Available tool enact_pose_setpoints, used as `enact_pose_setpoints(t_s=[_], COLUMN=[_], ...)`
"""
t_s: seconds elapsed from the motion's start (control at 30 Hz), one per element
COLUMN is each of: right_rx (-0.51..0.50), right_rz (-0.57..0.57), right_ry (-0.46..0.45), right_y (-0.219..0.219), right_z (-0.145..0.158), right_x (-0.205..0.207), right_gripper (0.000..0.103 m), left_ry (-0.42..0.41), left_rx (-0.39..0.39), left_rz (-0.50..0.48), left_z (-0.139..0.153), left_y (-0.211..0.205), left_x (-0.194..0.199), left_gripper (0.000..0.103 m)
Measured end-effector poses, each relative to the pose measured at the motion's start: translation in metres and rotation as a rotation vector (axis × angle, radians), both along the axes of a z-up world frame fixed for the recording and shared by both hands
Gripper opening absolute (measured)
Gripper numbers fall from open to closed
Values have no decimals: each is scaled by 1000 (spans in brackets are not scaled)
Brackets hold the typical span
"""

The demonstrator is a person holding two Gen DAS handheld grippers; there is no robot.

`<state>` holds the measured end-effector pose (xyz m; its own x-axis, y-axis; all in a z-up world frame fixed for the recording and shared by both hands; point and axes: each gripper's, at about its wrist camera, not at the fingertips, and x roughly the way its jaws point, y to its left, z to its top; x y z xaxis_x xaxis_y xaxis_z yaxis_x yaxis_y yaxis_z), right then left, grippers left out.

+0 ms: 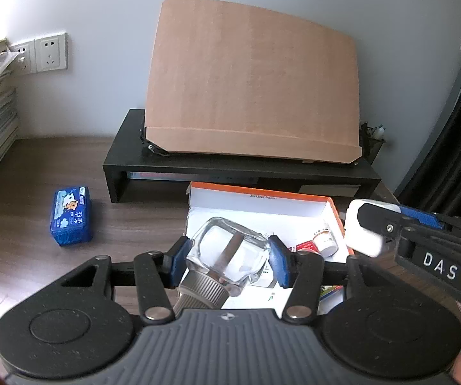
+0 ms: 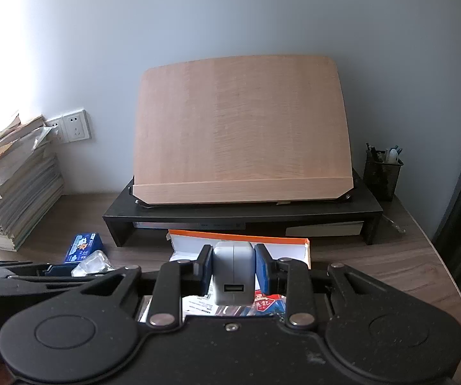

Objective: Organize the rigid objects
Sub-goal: 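Lower the glass bottle with left tool while right tool lowers the white adapter into the box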

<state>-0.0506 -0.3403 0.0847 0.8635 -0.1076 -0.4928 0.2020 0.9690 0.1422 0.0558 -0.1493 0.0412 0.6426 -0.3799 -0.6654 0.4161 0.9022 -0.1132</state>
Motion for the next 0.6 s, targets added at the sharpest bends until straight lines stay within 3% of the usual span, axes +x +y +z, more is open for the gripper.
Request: enact_pose_setpoints(t_s=[0.6], right_rx=[2], right_rz=[16], right_ry=[12], right_y=[-2], right_z=[-6], right_x=[15], right_gripper=[35], left_ry=[15], left_rx=[1], left_rz=[13], left_z=[-4], left_y=[-2], left_x=[10], left_gripper=[53])
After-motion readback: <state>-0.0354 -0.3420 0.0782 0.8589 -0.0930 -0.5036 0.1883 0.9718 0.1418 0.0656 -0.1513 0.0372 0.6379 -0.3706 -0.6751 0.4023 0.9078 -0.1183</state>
